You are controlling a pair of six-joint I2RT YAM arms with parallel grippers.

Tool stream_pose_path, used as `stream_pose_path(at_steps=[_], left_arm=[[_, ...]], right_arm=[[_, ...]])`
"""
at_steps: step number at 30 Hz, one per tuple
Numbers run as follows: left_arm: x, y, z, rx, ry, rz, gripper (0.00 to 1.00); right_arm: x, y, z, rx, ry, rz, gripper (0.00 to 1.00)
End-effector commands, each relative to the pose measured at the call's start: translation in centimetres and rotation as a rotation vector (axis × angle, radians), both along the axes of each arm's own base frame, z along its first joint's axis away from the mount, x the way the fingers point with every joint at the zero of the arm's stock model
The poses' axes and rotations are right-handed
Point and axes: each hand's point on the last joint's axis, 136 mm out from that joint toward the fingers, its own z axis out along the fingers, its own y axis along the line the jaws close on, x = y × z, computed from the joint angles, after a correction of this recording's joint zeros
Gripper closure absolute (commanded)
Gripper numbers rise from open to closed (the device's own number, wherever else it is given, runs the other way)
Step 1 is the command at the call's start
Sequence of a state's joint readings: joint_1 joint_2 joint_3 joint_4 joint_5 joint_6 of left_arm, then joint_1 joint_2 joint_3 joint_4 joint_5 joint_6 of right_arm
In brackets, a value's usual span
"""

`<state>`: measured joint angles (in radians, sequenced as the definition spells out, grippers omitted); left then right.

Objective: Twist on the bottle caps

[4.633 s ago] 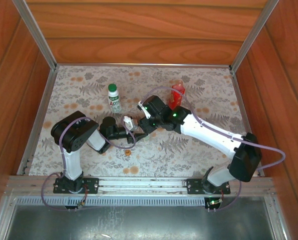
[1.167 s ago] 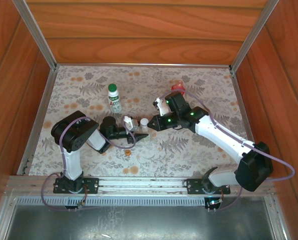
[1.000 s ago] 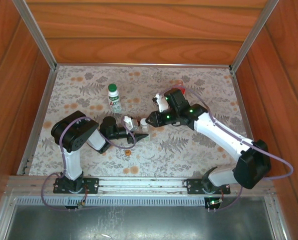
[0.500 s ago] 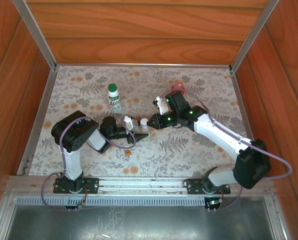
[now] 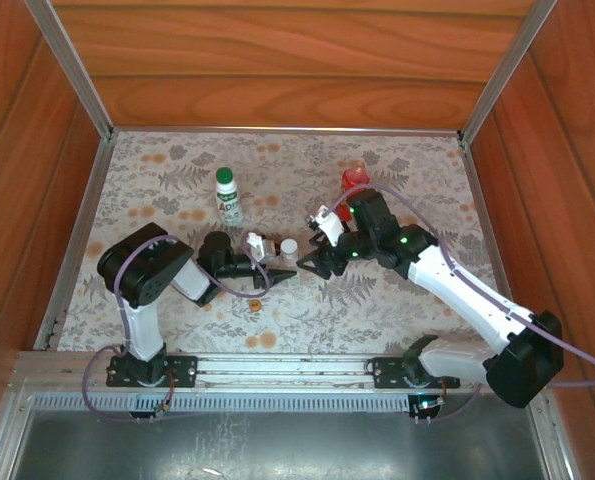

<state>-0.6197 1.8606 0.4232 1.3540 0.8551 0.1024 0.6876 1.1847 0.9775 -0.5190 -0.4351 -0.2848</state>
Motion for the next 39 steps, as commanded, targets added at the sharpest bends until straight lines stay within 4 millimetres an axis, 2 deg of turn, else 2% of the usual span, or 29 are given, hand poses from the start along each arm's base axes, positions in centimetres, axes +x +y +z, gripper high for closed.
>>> stream_pose_path(at_steps=[1,6,11,16,29,39], left_arm=[[-2.2,0.0,1.4,-0.015,-0.008,-0.128,0.39],[-3.5,0.3,2.1,-0.016,-0.005,-0.185,0.39],[-4.0,0.4,2.5,-0.016,-0.012,-0.209,0.39],[-4.1,0.5,2.6,-0.013,-0.012,-0.204,0.39],[-3.9,0.4,2.9,-0.016,0.042,-0.196,0.39],[-3.9,0.4,3.1,-0.019,0.04,-0.198,0.4]], right_arm=[[-1.8,0.1,1.4,-0.011,-0.214,0.276,0.23],[-2.4,1.3,2.6,0.013,-0.184,0.385,0.24],[-2.5,2.5,3.3,0.041,-0.097,0.43,0.32],[-2.3,3.2,2.8,0.029,-0.025,0.456,0.38],[-1.4,4.4,1.3,0.039,-0.031,0.494,0.48],[-0.6,4.8,0.6,0.02,-0.04,0.489,0.45]])
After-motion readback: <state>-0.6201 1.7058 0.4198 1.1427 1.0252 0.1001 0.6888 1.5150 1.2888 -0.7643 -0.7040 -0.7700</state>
